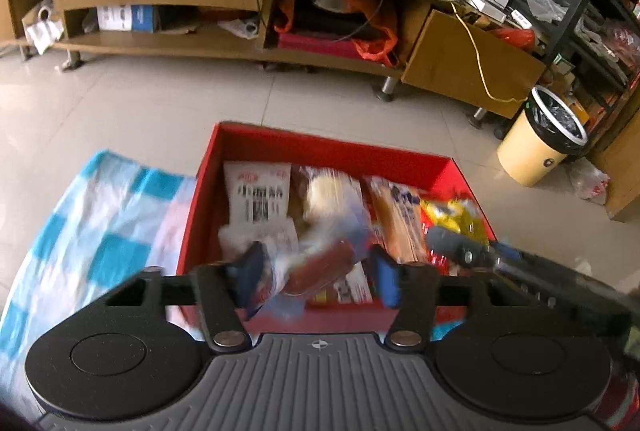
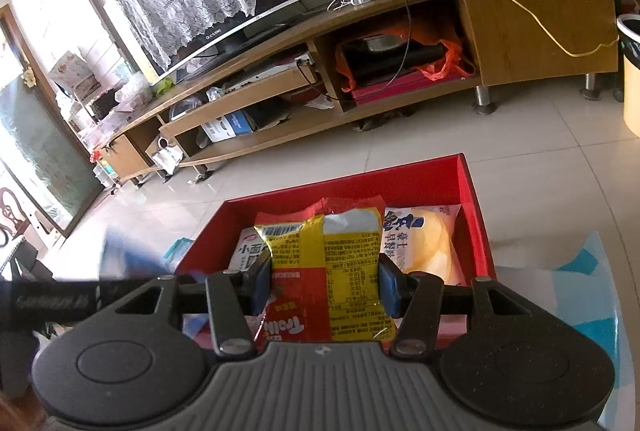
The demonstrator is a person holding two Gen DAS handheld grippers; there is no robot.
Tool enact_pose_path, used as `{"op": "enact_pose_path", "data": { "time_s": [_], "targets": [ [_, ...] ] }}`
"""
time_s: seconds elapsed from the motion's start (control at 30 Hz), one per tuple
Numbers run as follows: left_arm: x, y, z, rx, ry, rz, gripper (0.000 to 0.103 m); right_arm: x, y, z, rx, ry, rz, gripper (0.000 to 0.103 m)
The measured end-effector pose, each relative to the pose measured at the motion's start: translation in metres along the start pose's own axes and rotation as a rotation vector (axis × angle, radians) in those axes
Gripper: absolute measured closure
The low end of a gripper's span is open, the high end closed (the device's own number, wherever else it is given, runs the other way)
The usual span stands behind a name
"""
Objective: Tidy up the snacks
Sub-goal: 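Lower both packets into the box and open both tools, then withdraw both tools toward the brown beef jerky packet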
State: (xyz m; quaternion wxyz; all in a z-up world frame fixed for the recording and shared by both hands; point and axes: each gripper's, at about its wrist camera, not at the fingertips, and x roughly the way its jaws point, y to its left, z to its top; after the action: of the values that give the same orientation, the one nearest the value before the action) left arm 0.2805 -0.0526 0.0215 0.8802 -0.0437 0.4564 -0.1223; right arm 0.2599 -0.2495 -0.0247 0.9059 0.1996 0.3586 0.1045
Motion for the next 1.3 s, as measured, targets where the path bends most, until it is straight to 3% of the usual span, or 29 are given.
{"op": "enact_pose_path", "data": {
  "time_s": [0.27,0.37,0.6,1.0,1.3],
  "targets": [
    [0.031,-0.005,0.012,0.035,0.024,0.087,0.032,0.02,-0.01,0.004,0.018,0.024,-0.03,0.046],
    [0.027,-0.001,0.01,0.031,0.02,0.084,0.025,0.02,-0.011,0.006,0.031,0.017,-0.029,0.042],
    [0.013,0.007,-0.007,0.047,0.033,0.098,0.021,0.008,-0.005,0.006,0.01,0.003,-0.03,0.039],
    [-0.005,0.002,-0.056,0.035,0.114,0.036,0.015,-0.033,0.0,-0.025,-0.043,0.054,-0.085,0.034],
    [-0.009,-0.028,-0.093,0.077,0.161,-0.025,0.01,-0.075,-0.013,-0.068,-0.037,0.115,-0.151,0.034]
  ]
}}
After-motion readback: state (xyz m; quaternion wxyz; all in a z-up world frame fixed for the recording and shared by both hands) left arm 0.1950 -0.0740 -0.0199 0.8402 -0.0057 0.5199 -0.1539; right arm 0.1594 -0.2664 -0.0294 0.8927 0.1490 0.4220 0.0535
